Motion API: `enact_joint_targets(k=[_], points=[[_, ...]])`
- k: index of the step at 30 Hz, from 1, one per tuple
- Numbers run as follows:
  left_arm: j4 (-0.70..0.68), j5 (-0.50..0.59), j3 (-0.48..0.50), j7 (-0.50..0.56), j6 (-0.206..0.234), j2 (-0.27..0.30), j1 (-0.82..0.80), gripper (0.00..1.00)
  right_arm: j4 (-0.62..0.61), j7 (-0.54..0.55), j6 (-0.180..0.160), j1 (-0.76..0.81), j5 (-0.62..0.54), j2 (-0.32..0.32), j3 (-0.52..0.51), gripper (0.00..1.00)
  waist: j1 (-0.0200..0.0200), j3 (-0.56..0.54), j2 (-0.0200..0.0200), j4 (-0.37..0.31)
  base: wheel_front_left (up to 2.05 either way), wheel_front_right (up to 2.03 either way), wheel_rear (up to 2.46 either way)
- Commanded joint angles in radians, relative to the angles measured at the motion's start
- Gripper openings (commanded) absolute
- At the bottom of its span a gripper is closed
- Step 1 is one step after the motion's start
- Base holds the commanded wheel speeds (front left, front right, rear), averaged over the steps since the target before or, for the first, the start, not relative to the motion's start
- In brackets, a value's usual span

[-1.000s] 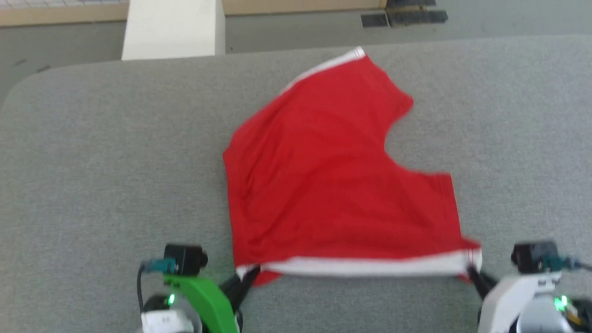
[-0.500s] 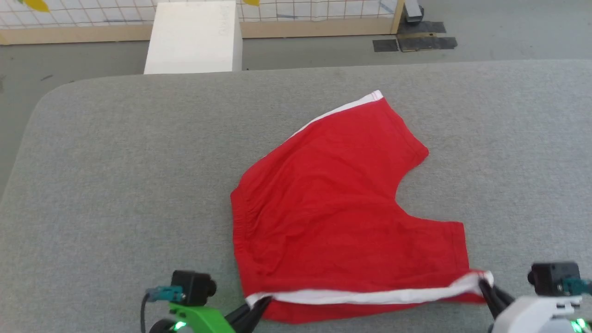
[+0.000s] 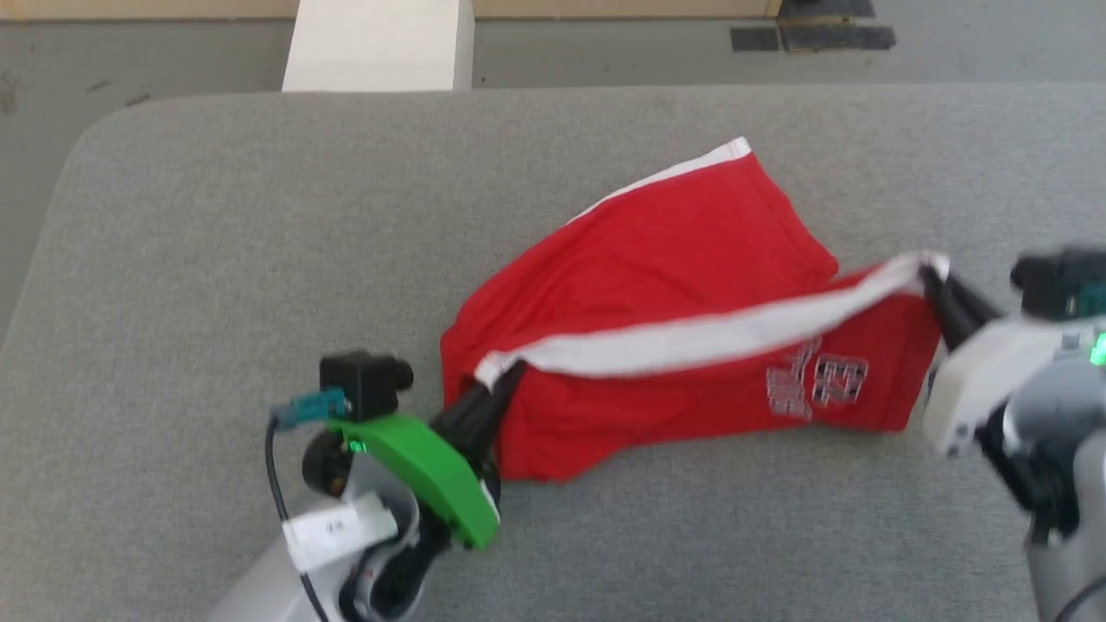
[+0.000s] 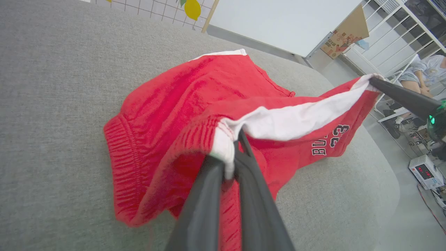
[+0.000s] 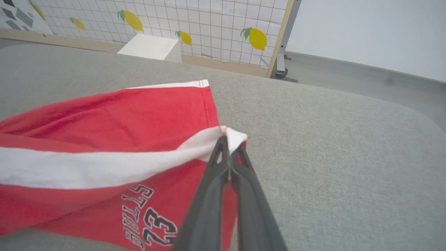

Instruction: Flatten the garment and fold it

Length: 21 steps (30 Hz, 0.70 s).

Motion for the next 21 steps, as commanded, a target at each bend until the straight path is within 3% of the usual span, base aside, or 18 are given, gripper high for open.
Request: enact_joint_targets(k=[1, 14, 21], points=[[0.020, 0.011, 0.010, -0.013, -0.001, -0.008, -0.040, 0.00, 0.029, -0.013, -0.001, -0.059, -0.004, -0.012, 0.010, 0.00, 0.0001, 0.044, -0.0001, 0.022, 0.00, 0.00, 0.00], [0.165, 0.081, 0.048, -0.068, 0.040, -0.061, -0.248, 0.00, 0.357, -0.060, -0.001, -0.520, -0.015, -0.092, 0.158, 0.00, 0.0001, 0.259, -0.0001, 0.085, 0.00, 0.00, 0.00], [0.205, 0.084, 0.038, -0.049, 0.045, -0.074, -0.284, 0.00, 0.550, 0.000, -0.001, -0.692, 0.016, -0.111, 0.279, 0.00, 0.0001, 0.319, -0.0001, 0.112, 0.00, 0.00, 0.00]])
